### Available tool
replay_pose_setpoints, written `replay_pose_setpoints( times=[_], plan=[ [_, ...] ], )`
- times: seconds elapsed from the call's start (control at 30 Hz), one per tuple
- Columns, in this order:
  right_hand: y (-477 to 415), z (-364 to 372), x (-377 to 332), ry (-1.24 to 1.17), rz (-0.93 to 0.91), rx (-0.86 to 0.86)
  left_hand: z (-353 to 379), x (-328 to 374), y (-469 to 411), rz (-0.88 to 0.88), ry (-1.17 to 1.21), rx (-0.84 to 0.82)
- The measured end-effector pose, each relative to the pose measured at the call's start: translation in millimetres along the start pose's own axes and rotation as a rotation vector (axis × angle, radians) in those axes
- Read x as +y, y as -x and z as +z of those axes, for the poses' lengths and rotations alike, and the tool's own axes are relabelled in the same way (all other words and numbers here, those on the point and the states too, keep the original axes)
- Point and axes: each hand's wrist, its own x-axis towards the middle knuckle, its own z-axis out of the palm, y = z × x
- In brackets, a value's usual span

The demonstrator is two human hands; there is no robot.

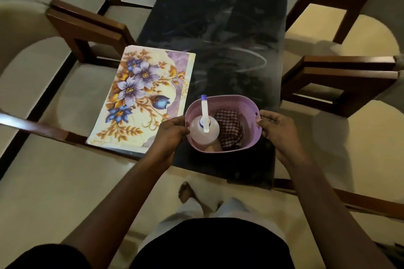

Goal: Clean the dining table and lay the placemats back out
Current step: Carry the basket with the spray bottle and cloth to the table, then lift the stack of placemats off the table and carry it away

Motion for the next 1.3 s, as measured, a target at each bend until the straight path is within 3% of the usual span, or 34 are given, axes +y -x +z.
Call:
replay_pose_setpoints(
  times=[0.7, 0.8, 0.93, 1.03, 1.3],
  plan=[
    [-56, -18, -8, 0.087, 0.055, -0.151, 34, 13, -30, -0.058, -0.008, 0.059],
    [-51, -17, 3, 0.348, -0.114, -0.04, 27, 12, -25, -0.072, 0.062, 0.086],
    [-13, -9, 17, 0.54, -0.612, 0.107, 2, 3, -20, -0.064, 0.132, 0.193],
    [19, 8, 28, 0.499, -0.727, -0.017, -27, -7, -18, -0.083, 0.143, 0.276],
    [58, 98, 52, 0.459, -0.619, -0.378, -121, -36, -25, -0.084, 0.214, 0.349]
  ],
)
